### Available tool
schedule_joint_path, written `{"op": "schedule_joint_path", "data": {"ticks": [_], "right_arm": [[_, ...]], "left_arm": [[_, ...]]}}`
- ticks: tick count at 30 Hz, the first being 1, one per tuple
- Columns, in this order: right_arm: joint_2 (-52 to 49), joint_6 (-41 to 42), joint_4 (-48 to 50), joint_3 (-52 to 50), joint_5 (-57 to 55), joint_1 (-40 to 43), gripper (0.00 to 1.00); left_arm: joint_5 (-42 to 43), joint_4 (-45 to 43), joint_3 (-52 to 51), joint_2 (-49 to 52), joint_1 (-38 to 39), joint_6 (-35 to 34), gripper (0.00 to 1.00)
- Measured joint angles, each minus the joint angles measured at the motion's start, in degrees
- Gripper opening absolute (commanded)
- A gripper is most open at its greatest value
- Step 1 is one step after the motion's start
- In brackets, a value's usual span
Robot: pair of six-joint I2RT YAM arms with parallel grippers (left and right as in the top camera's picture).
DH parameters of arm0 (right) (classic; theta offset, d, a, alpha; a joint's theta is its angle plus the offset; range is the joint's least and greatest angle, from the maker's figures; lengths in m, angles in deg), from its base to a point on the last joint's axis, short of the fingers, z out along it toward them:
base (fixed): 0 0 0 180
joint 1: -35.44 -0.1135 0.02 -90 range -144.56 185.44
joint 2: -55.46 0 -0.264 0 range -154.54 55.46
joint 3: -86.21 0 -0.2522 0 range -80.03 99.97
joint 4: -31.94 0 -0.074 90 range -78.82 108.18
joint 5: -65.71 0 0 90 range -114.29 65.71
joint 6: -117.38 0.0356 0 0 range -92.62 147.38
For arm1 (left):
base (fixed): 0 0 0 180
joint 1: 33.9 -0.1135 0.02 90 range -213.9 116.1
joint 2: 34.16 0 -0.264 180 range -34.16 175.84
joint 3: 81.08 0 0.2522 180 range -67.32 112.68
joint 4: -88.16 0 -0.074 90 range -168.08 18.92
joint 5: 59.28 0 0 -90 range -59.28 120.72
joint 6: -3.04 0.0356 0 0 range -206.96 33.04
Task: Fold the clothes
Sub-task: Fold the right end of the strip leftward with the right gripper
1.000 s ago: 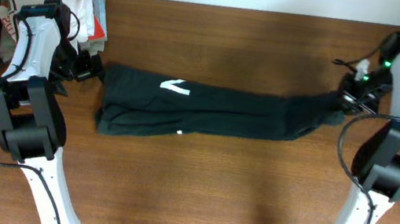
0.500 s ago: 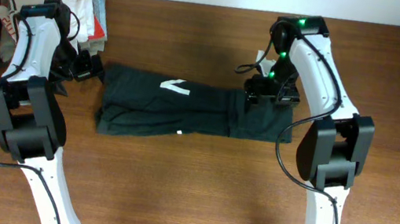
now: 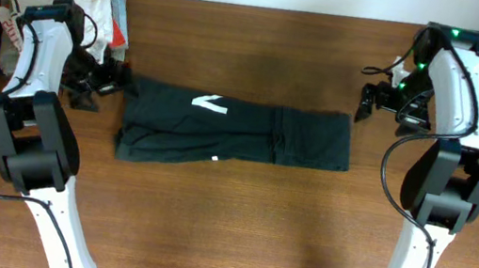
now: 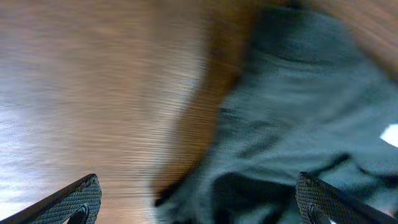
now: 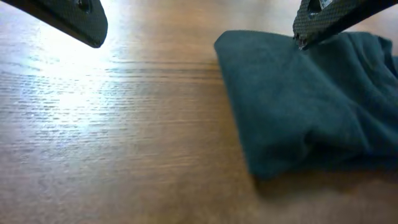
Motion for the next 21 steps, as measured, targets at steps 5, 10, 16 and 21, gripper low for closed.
{"op": "schedule_joint_path", "data": {"ticks": [5, 10, 16, 21], "right_arm": [[0.0, 0.0, 1.51, 0.0, 0.02, 2.75, 0.99], [0.0, -1.46, 0.79, 0.0, 4.92, 1.49, 0.99], [0.0, 1.07, 3.45, 0.0, -0.72, -20.31, 0.82], [-0.04, 10.38, 4.7, 0.0, -10.56, -28.28, 0.8]], "left_arm": [[5.27, 1.03, -1.05, 1.03, 0.09, 3.28, 0.99], [6.56, 1.03, -1.57, 4.17, 0.04, 3.26, 0.99], [6.84, 0.55, -1.57, 4.17, 0.04, 3.26, 0.99], [6.84, 0.52, -1.57, 4.17, 0.04, 3.26, 0.99]]}}
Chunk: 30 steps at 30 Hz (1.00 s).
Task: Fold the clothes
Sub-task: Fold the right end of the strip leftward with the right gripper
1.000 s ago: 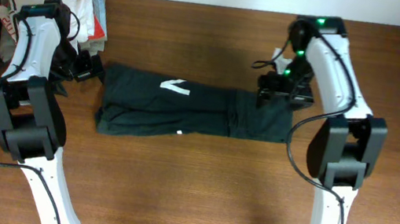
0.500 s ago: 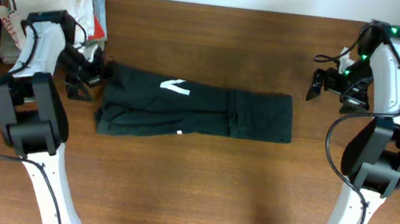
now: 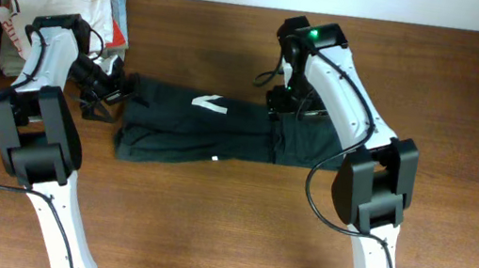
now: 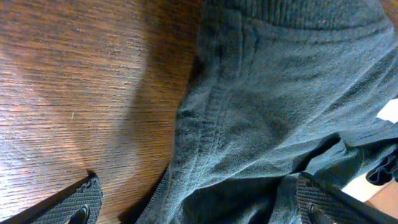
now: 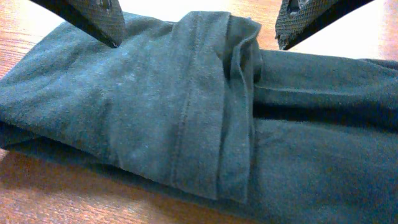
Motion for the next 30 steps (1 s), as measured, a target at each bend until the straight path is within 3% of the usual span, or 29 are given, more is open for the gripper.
{"op": "schedule_joint_path", "data": {"ticks": [2, 10, 11, 15, 16, 18, 19, 20, 21, 25, 30], "right_arm": [[-0.44, 1.75, 1.22, 0.0, -0.42, -2.21, 0.74], [-4.11, 4.87, 2.69, -1.33, -3.1, -3.87, 0.7], [-4.17, 4.87, 4.15, -3.82, -3.26, -3.78, 0.62], [-4.22, 5.07, 5.84, -6.29, -3.67, -3.78, 0.45], [-4.22, 5.31, 5.86, -6.29, -3.67, -3.74, 0.29], [-4.22, 5.05, 5.77, -6.29, -3.85, -3.74, 0.25], [-4.22, 5.09, 5.11, -5.88, -3.93, -3.67, 0.2], [-4.22, 5.07, 4.72, -5.27, -4.02, -3.67, 0.09], [-4.22, 5.14, 4.28, -4.37, -4.07, -3.67, 0.06], [-4.22, 5.09, 3.58, -3.28, -4.07, -3.63, 0.04], [-4.57, 5.09, -2.36, 7.91, 1.4, -3.58, 0.04]], "left_arm": [[0.0, -0.02, 0.0, 0.0, 0.0, 0.0, 0.99], [0.0, 0.0, 0.0, 0.0, 0.0, 0.0, 0.99], [0.02, 0.0, 0.0, 0.0, 0.0, 0.0, 0.99], [0.0, -0.02, 0.0, 0.0, 0.0, 0.0, 0.99], [0.0, -0.04, 0.0, 0.0, 0.0, 0.0, 0.99], [0.0, -0.04, 0.0, 0.0, 0.0, 0.0, 0.99], [0.0, -0.07, 0.0, 0.0, 0.0, 0.0, 0.99], [0.0, -0.07, 0.0, 0.0, 0.0, 0.0, 0.99], [0.0, -0.07, 0.0, 0.0, 0.0, -0.02, 0.99], [0.0, -0.07, 0.0, -0.02, 0.0, 0.0, 0.99], [0.02, -0.2, 0.0, 0.0, 0.0, 0.0, 0.99]]}}
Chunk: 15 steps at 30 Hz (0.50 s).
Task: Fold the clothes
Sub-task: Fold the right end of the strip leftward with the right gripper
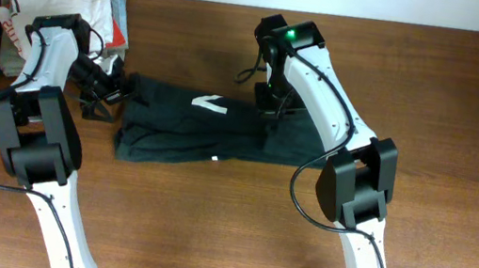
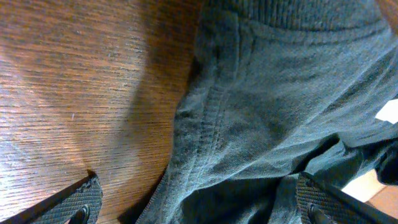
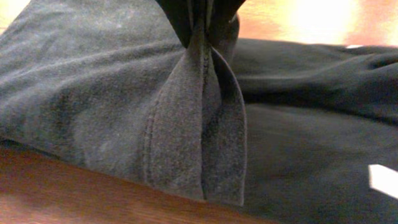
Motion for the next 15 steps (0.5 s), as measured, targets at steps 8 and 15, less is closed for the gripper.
{"op": "schedule_joint_path", "data": {"ticks": [8, 15], "right_arm": [[0.0, -0.02, 2.64, 0.09, 5.95, -3.06, 0.38], [-0.28, -0.92, -2.4, 2.62, 6.43, -5.25, 0.99]], "left_arm": [[0.02, -0.13, 0.0, -0.02, 0.0, 0.0, 0.99], [0.04, -0.13, 0.0, -0.02, 0.0, 0.0, 0.99]]}}
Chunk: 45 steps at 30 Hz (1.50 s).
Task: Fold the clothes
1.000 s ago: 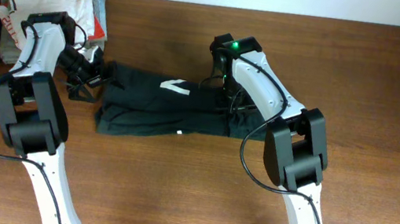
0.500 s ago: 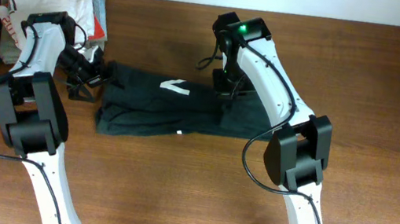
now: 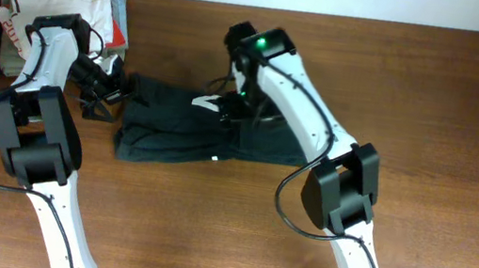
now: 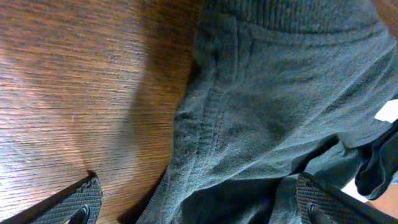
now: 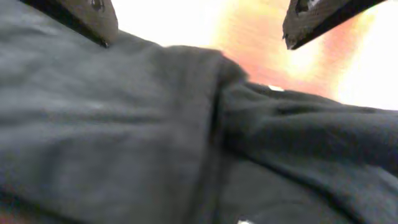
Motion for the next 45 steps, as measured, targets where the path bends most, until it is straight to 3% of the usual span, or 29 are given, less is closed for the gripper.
{"op": "schedule_joint_path", "data": {"ticks": [4, 9, 14, 15, 16, 17, 18, 21, 25, 27, 30, 37, 45], "right_arm": [[0.02, -0.59, -7.08, 9.53, -3.76, 12.07, 0.99], [0.02, -0.61, -7.21, 9.94, -1.66, 29.81, 0.99], [0.0, -0.63, -7.21, 9.94, -1.03, 34.73, 0.99], [0.0, -0.61, -7.21, 9.94, -1.03, 34.86, 0.99], [0.02, -0.63, -7.21, 9.94, -1.03, 34.91, 0.99], [0.02, -0.66, -7.21, 9.94, -1.31, 34.88, 0.99], [0.0, -0.61, -7.21, 9.94, -2.45, 34.88, 0.99], [0.0, -0.61, -7.21, 9.94, -5.22, 34.88, 0.99], [0.0, -0.59, -7.19, 9.94, -5.9, 34.88, 0.99], [0.0, -0.61, -7.15, 9.94, -6.27, 34.88, 0.99], [0.02, -0.61, -7.13, 9.94, -6.29, 34.88, 0.99], [0.02, -0.61, -7.15, 9.94, -6.29, 34.88, 0.99], [0.0, -0.61, -7.13, 9.94, -6.29, 34.88, 0.99]], "left_arm": [[-0.04, -0.52, 0.02, 0.0, 0.0, -0.02, 0.99], [0.9, 0.55, 0.68, 0.7, -0.28, 2.69, 0.99], [8.41, 4.26, 1.57, 2.75, 0.98, 9.42, 0.9], [9.33, 4.81, 1.57, 2.99, 1.77, 9.99, 0.83], [10.1, 5.44, 1.57, 3.26, 2.69, 10.43, 0.64], [10.67, 5.81, 1.51, 3.67, 3.69, 10.88, 0.36], [10.91, 5.49, 1.29, 4.13, 4.48, 11.28, 0.01], [9.27, 4.87, 0.7, 5.75, 4.39, 9.46, 0.0], [2.56, 7.72, 3.28, 5.9, 2.69, 0.96, 0.0], [-4.81, 12.5, 10.29, 7.78, -1.05, -2.47, 0.01], [-9.03, 19.19, 26.95, 8.94, -2.47, -5.11, 0.0], [-9.79, 19.45, 29.59, -4.59, 12.37, -10.16, 0.01], [-10.01, 15.58, 29.66, -5.11, 30.58, -14.51, 0.01]]}}
